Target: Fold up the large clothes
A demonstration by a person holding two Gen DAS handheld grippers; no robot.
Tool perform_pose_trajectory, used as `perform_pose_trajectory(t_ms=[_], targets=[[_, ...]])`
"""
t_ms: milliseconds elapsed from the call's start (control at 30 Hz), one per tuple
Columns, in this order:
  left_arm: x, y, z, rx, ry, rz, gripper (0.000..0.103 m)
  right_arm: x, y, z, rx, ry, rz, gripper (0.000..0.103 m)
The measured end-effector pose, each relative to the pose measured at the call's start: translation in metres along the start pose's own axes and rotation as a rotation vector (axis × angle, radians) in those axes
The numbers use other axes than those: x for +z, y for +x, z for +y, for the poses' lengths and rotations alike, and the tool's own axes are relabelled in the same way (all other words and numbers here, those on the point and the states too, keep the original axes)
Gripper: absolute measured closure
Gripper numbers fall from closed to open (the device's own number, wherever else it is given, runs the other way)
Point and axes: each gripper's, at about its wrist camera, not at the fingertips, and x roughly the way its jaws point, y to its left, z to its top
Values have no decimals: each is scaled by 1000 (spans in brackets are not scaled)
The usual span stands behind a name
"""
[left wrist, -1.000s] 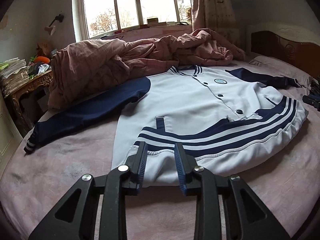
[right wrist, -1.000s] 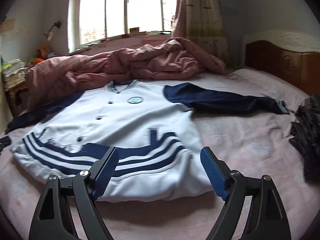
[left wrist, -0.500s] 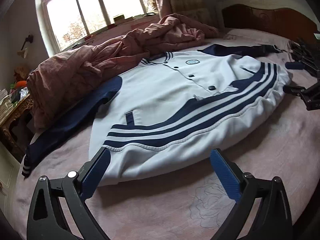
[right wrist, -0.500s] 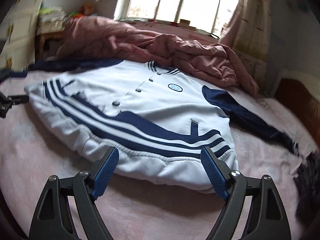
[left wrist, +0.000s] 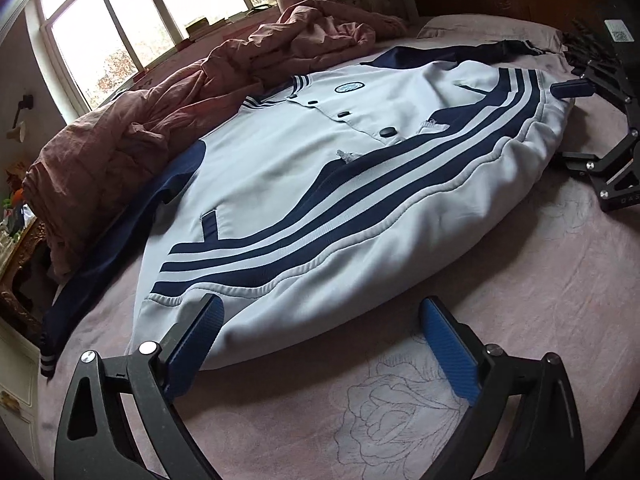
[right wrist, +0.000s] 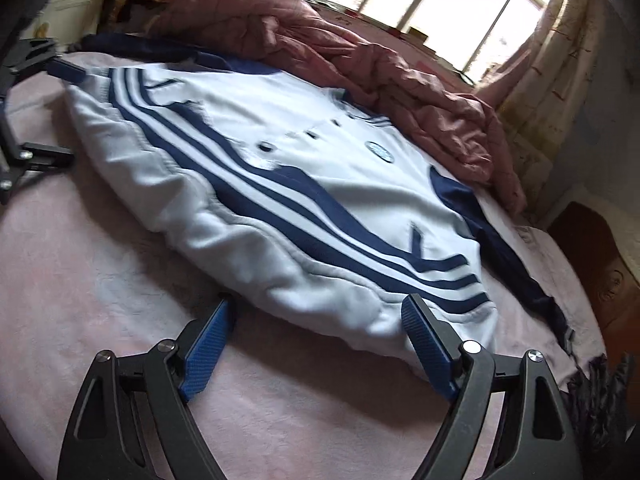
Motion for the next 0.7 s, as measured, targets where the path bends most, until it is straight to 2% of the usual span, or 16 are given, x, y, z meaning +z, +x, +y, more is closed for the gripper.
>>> perform_pose_trajectory(t_ms=[167, 333, 400, 433, 467, 533, 567, 600, 667, 700], targets=[[3, 10, 8, 22, -32, 11, 5, -3, 9, -21, -92, 58, 53, 15], [4, 18, 12, 83, -33, 34, 2, -6, 14, -36, -76, 109, 78, 15], [3, 19, 14, 91, -24, 35, 5, -6, 15, -36, -81, 102, 77, 15], [3, 19, 15, 96, -22, 32, 23, -6, 16, -36, -87, 100, 68, 16], [3, 21, 18, 120, -22, 32, 60, -6, 18, -38, -115, 102, 65, 21], [1, 25, 22, 166, -12, 34, 70, -8, 27, -45, -159, 138, 101, 60], [1, 25, 25, 148, -20, 33, 73, -9, 29, -50, -147, 164, 114, 64], [0, 23, 26, 147, -26, 25, 74, -10, 29, -56, -141, 188, 115, 76], [0, 18, 24, 169, -15, -1, 86, -12, 23, -62, -121, 220, 85, 83], [-1, 14, 22, 187, -10, -17, 88, -12, 19, -62, -129, 224, 65, 86]])
